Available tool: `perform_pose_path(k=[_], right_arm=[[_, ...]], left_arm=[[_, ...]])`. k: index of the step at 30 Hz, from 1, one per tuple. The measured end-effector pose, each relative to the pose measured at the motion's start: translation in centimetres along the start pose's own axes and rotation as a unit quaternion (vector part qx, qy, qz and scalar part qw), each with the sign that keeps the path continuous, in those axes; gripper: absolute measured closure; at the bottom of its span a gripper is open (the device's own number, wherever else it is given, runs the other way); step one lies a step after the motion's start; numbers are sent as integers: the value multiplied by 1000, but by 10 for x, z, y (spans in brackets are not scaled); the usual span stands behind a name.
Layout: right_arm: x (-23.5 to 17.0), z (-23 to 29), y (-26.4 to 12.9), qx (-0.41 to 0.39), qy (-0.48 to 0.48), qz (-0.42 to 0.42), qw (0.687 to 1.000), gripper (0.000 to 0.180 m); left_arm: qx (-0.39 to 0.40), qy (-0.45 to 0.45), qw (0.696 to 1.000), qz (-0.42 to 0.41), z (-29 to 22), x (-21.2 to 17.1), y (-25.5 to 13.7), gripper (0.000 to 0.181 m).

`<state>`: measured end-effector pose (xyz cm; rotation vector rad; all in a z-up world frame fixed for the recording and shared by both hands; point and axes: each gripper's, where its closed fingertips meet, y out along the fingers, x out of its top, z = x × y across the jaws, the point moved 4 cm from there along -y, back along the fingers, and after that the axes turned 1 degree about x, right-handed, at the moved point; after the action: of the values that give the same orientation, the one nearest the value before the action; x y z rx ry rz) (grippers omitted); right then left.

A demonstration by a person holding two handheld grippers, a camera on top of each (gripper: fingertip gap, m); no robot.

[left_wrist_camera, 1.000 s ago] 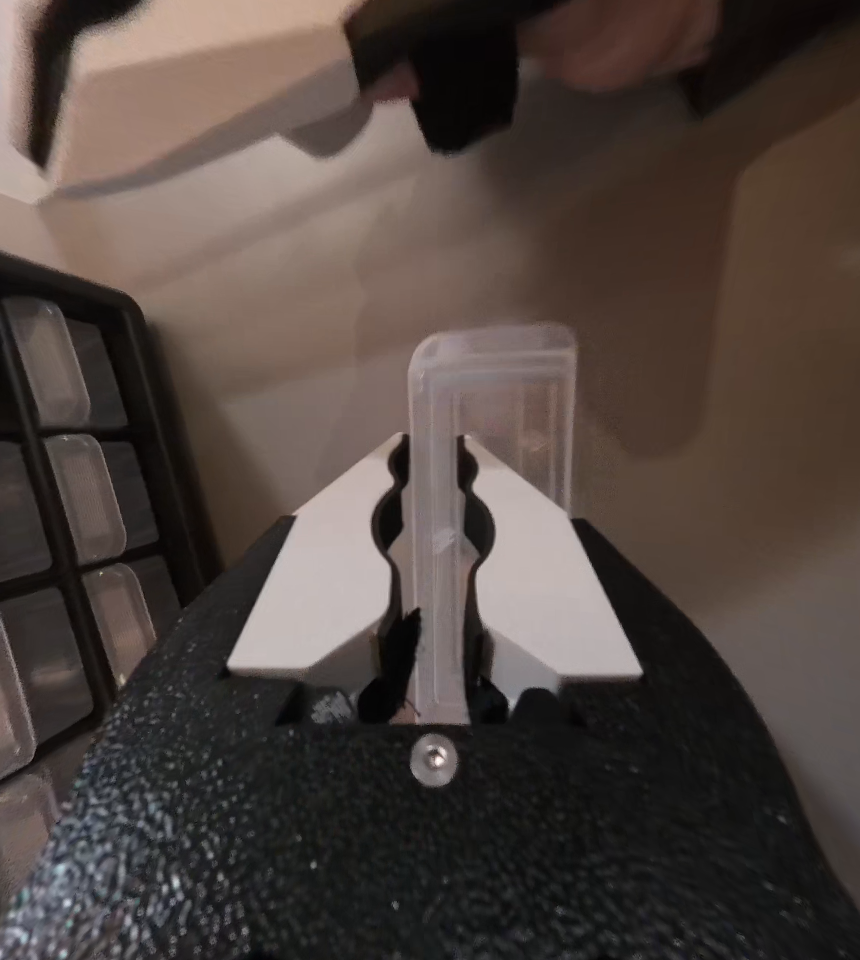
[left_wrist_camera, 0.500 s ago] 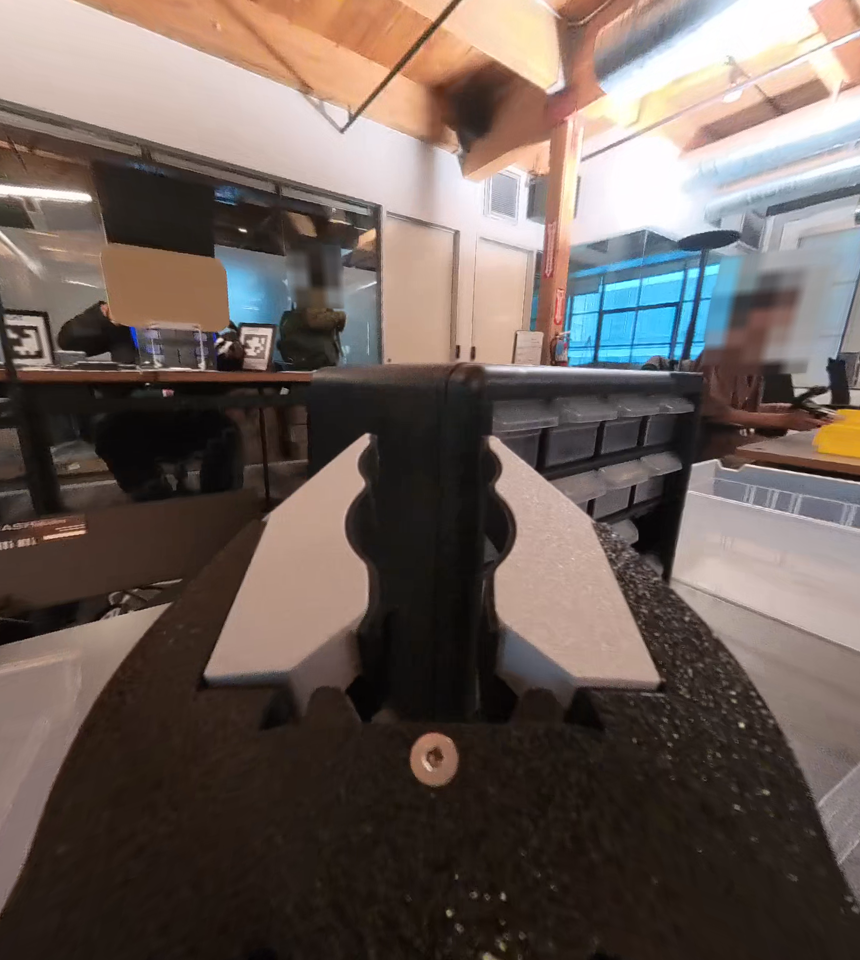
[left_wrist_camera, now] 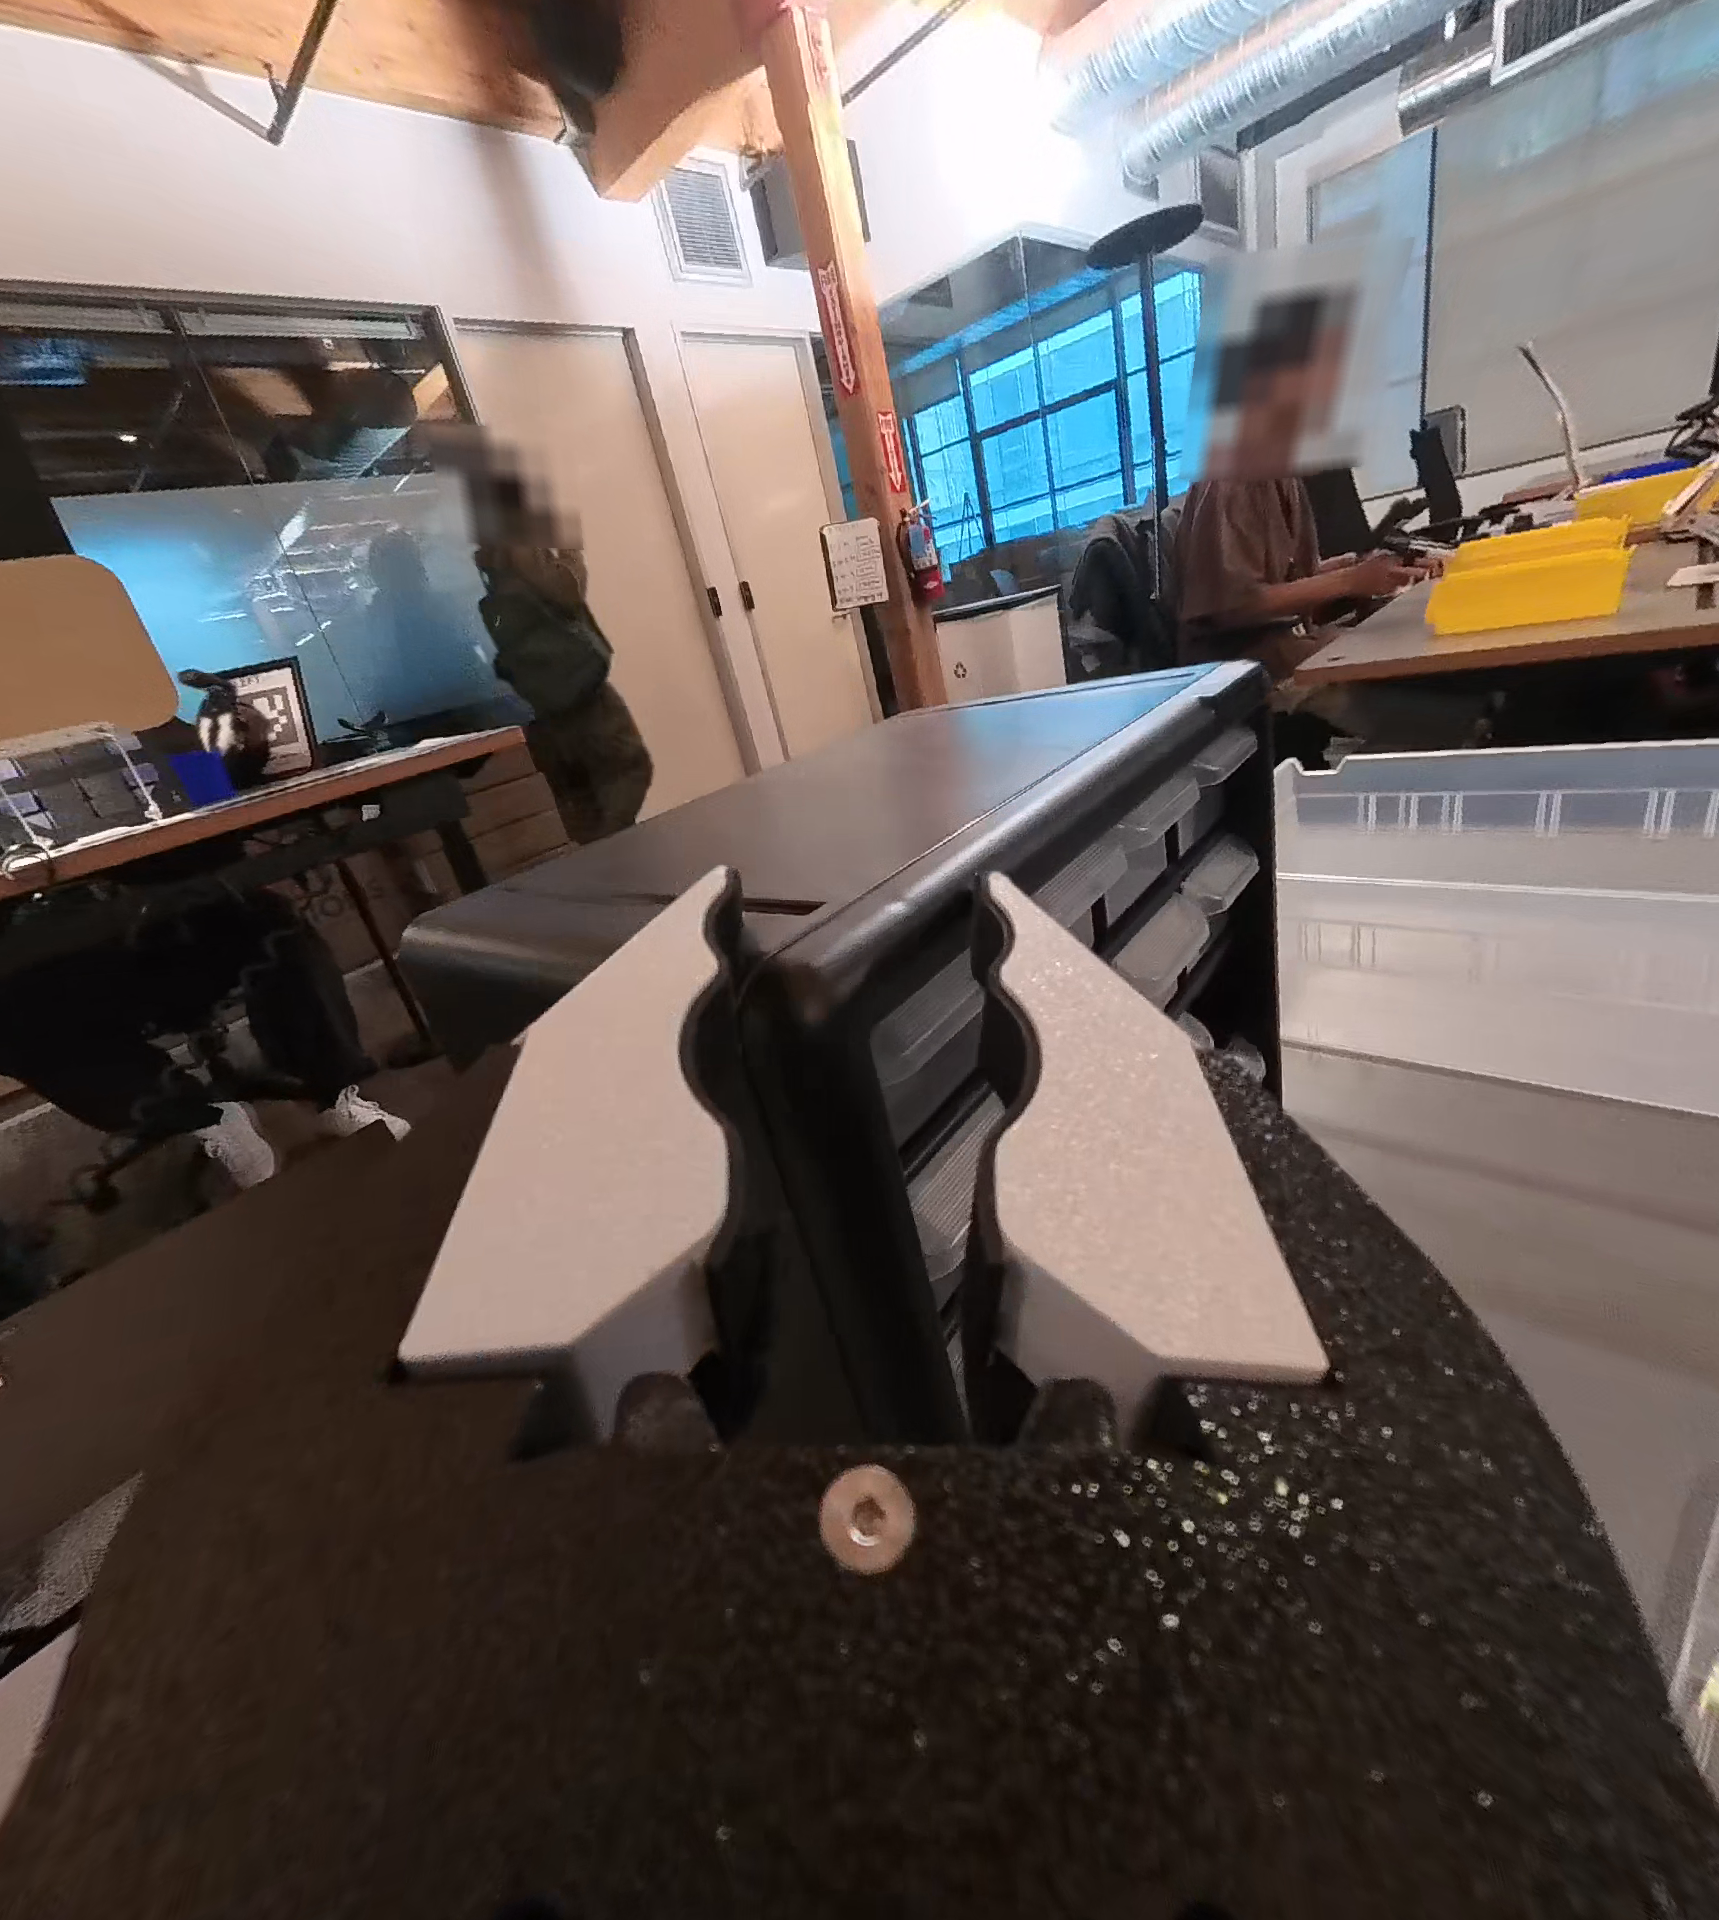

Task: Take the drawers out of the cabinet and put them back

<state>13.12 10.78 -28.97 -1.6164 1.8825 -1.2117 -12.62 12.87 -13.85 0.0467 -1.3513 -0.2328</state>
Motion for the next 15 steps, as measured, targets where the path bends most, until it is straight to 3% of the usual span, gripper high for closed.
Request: perform_pose_path(k=[2, 7, 15], right_arm=[[-3, -3, 7, 4, -47, 23, 999, 126], [-12, -10, 26, 23, -87, 69, 994, 140], [-19, -4, 16, 16, 39, 186, 982, 153]], left_arm=[[-1, -8, 1000, -2, 1, 0, 0, 140], [-8, -11, 1000, 9, 1, 1, -1, 141], [7, -2, 1000, 12, -1, 1, -1, 143]])
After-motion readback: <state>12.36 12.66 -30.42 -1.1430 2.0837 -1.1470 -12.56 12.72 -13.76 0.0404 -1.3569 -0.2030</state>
